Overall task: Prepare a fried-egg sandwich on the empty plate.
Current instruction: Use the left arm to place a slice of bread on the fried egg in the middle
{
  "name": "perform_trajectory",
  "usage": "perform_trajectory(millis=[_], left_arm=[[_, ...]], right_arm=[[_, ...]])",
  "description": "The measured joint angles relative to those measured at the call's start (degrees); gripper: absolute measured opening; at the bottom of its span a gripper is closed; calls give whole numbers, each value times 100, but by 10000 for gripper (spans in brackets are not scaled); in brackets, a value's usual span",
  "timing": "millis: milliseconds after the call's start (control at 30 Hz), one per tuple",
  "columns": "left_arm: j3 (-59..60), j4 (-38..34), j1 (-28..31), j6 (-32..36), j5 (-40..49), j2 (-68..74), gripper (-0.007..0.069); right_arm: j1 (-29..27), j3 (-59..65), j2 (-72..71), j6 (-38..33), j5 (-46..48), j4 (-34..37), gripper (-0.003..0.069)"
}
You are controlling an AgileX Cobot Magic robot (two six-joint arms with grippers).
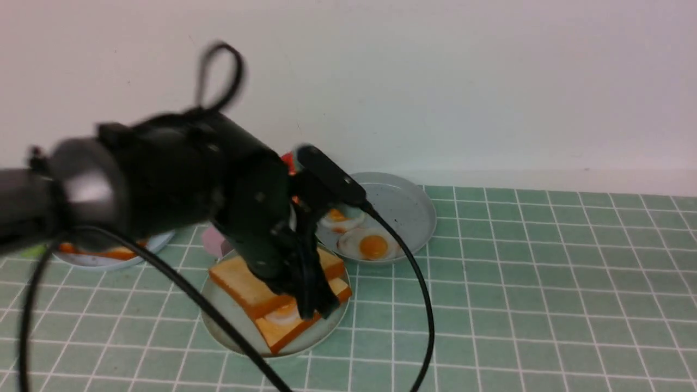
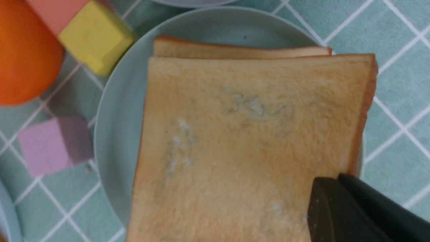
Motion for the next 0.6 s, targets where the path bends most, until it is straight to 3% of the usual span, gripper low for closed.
perform_trajectory(millis=[367, 600], left_arm=[[0, 197, -24, -34, -313, 372, 20], [0, 105, -24, -46, -104, 372, 262]], right_arm=[[0, 0, 0, 0, 207, 24, 32], [0, 0, 0, 0, 223, 44, 34]])
